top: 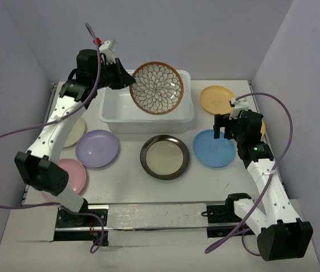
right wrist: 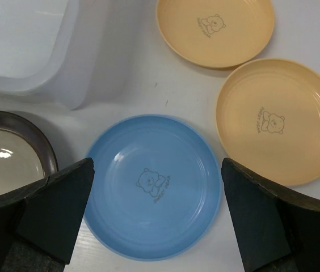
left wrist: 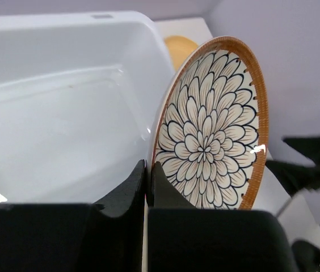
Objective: Place the plates into the plastic bin on the countertop
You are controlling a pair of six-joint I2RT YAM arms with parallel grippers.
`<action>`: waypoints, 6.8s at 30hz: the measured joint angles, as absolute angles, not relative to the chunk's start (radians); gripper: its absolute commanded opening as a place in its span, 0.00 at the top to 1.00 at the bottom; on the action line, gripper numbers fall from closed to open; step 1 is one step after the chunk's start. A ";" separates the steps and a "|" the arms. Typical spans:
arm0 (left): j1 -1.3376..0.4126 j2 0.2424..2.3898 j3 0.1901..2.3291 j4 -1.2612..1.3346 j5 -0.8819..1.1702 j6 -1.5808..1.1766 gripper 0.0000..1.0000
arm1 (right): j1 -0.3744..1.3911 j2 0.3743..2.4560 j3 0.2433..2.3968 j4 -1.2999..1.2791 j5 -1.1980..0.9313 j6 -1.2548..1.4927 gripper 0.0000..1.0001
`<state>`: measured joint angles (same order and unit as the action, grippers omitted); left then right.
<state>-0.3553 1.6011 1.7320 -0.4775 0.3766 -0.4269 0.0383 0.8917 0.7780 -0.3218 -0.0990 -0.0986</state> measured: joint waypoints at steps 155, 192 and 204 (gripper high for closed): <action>-0.191 1.227 1.198 -0.450 0.187 -0.082 0.01 | 0.296 1.449 0.636 -0.015 -0.428 0.305 0.40; -0.182 1.115 1.077 -0.459 0.236 -0.115 0.01 | 0.301 1.493 0.430 0.342 -0.487 0.653 0.75; -0.180 1.104 1.078 -0.460 0.235 -0.114 0.01 | 0.299 1.408 0.407 0.367 -0.578 0.660 1.00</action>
<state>-0.1803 1.1037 1.0780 -0.4602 0.2355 -0.1140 0.2988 1.4078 0.4072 0.3666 -0.5779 0.6598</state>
